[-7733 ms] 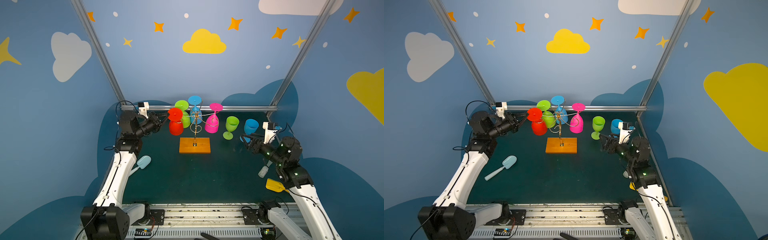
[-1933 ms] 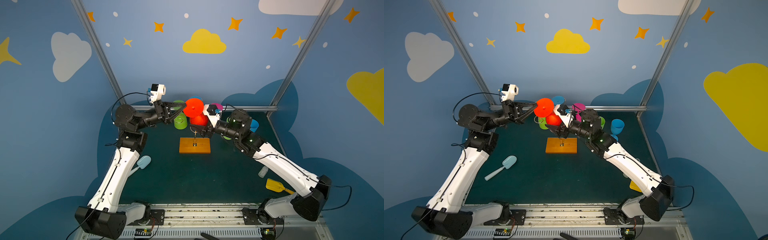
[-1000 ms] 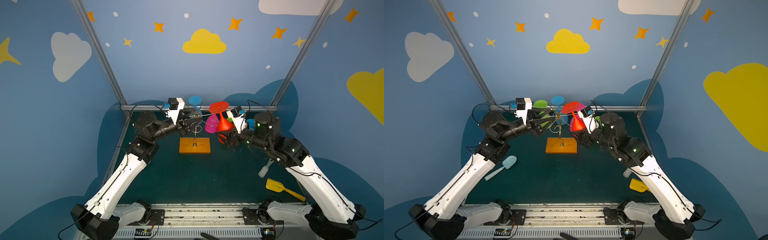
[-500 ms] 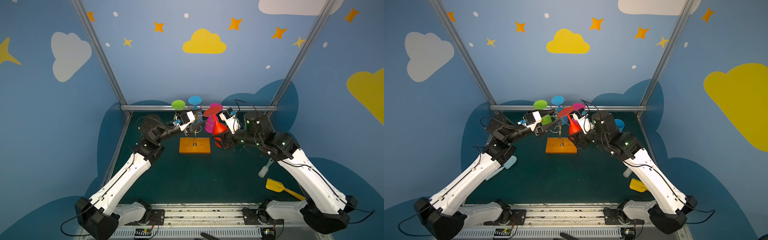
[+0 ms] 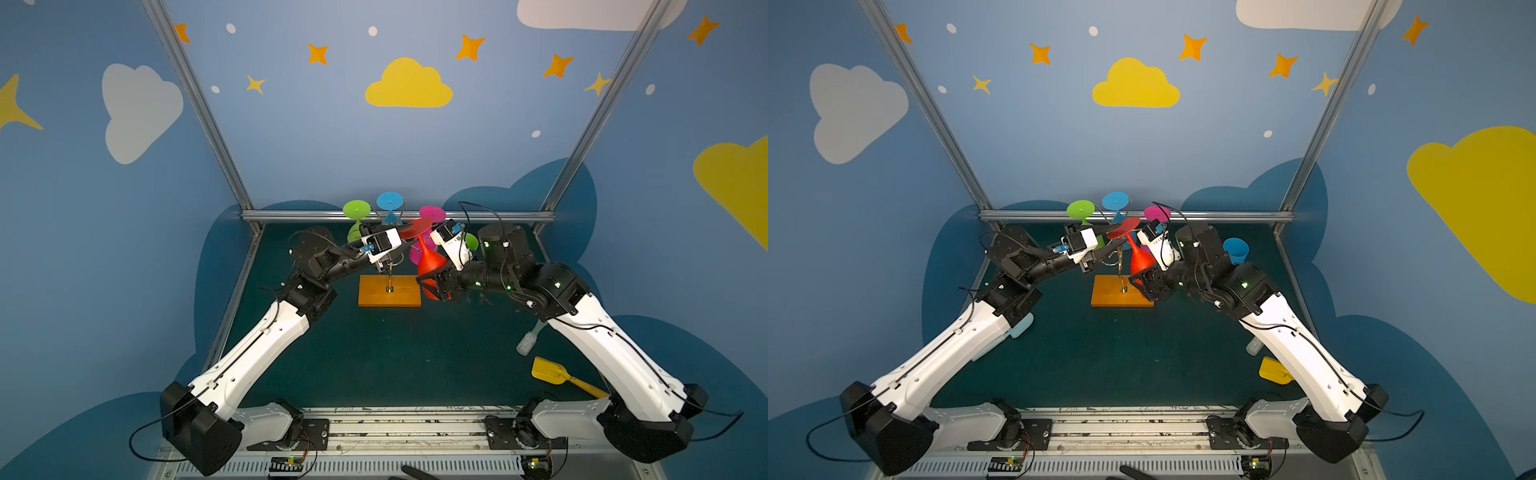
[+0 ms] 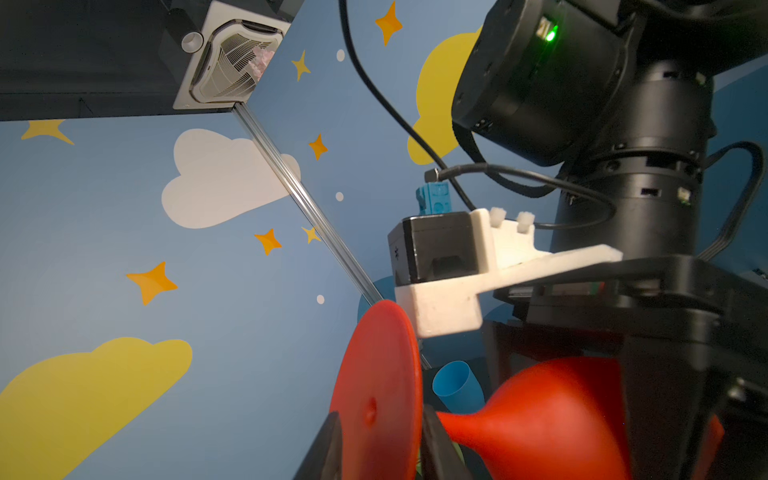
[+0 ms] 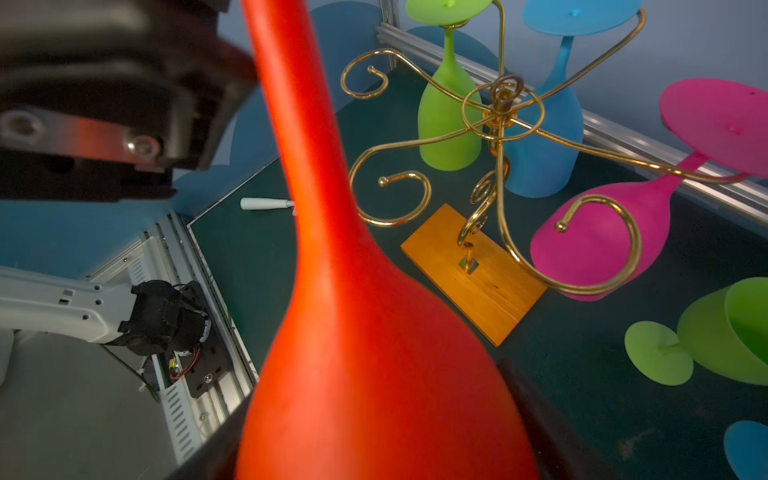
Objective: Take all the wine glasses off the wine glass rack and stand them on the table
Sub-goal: 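Close the right gripper on the red glass bowl while the left gripper holds the foot, then hold the red glass with both grippers and turn it bowl-down between them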
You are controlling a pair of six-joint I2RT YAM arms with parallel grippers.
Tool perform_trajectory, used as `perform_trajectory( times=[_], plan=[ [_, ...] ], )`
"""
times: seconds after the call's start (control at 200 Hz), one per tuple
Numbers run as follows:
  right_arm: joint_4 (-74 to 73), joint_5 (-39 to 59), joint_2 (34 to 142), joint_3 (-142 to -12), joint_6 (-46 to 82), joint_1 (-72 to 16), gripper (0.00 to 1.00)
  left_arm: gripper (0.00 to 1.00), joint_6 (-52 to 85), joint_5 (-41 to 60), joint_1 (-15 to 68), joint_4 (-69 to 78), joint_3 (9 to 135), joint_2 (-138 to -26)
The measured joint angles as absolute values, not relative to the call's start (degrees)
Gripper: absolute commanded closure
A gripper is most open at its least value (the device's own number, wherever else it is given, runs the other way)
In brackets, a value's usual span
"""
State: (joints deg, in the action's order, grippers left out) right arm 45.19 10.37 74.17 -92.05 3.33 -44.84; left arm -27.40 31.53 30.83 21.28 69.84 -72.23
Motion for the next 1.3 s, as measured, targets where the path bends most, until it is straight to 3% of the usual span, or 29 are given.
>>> perform_trajectory(
  times=[0.195,0.325,0.501,0.606,1.021,1.302],
  plan=[
    [45.2,10.4,74.2,-92.1,4.5,-44.9,0.62,0.84,-28.0,30.3,30.9,21.6,69.8,-72.2],
    [45.1,10.7,74.0,-92.1,5.8,-44.9,0.46,0.97,-29.7,29.6,30.9,21.7,69.7,-72.2],
    [44.5,11.3,72.2,-90.8,7.0,-44.9,0.24,0.97,-30.2,28.5,31.1,22.6,68.9,-72.0],
    [41.2,11.5,70.0,-88.4,7.9,-44.6,0.18,0.97,-27.7,26.1,31.2,21.4,68.8,-71.9],
    [22.8,16.2,57.2,-76.6,13.3,-37.6,0.12,0.97,-3.3,9.6,31.1,14.0,68.8,-69.2],
    [19.9,17.3,48.8,-72.8,16.2,-33.8,0.2,0.97,6.2,6.4,29.6,12.2,67.8,-68.9]
  ],
)
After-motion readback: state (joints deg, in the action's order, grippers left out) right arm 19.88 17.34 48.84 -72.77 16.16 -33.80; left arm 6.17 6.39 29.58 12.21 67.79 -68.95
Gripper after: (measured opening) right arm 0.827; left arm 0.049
